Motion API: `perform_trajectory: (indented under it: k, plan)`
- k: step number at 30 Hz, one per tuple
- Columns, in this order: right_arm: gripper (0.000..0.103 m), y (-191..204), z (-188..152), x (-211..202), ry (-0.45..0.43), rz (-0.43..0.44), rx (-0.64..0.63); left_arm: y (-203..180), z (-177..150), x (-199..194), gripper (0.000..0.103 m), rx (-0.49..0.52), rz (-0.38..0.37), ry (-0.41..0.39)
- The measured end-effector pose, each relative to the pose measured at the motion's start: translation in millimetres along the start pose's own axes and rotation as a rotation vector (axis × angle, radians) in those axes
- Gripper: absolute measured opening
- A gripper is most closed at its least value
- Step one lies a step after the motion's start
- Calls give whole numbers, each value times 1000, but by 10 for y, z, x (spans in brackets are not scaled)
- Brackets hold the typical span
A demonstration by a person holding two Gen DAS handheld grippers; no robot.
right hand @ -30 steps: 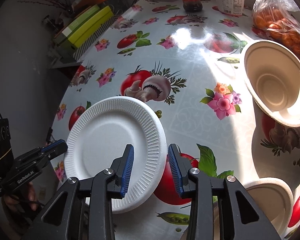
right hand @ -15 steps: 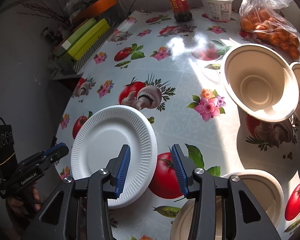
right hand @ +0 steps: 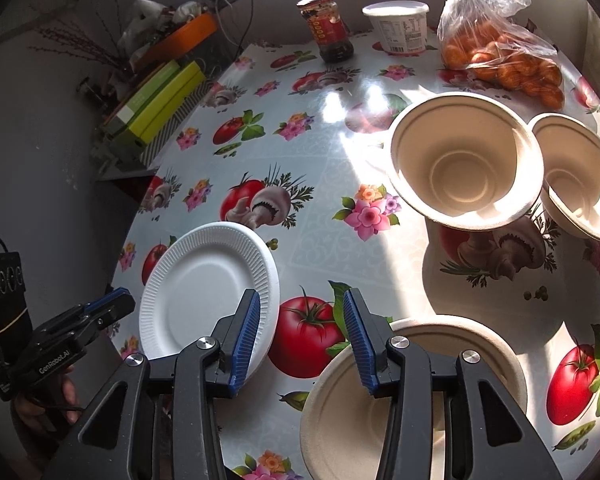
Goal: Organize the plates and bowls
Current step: 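Set the white plate down, open the left gripper while the right gripper reaches a beige bowl, then close the right gripper on the beige bowl rim and lift it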
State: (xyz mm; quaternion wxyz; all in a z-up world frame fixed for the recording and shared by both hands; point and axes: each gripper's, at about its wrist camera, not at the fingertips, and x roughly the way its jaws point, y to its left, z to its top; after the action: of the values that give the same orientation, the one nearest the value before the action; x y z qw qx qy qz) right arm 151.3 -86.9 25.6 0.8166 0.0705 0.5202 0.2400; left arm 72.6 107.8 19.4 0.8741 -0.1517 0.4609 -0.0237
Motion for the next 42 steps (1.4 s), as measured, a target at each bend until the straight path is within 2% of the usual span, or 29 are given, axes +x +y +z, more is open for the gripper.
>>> perform_trajectory:
  k: [8,20,31,42]
  plan:
    - [43,-123,-76,-194,-49,-15,6,-330,2,86,24,75,-4,8]
    - [44,-476,-317,-555,-128,-133,38,-911,-29,326,24,197,-66,43]
    - [46,-870,-704,-887,-219,-217,149,-1278,-116,532,24,269,-121,97]
    - [46,-1001,-926,-917,-239,-230,173,-1549,-227,646,24,372,-92,95]
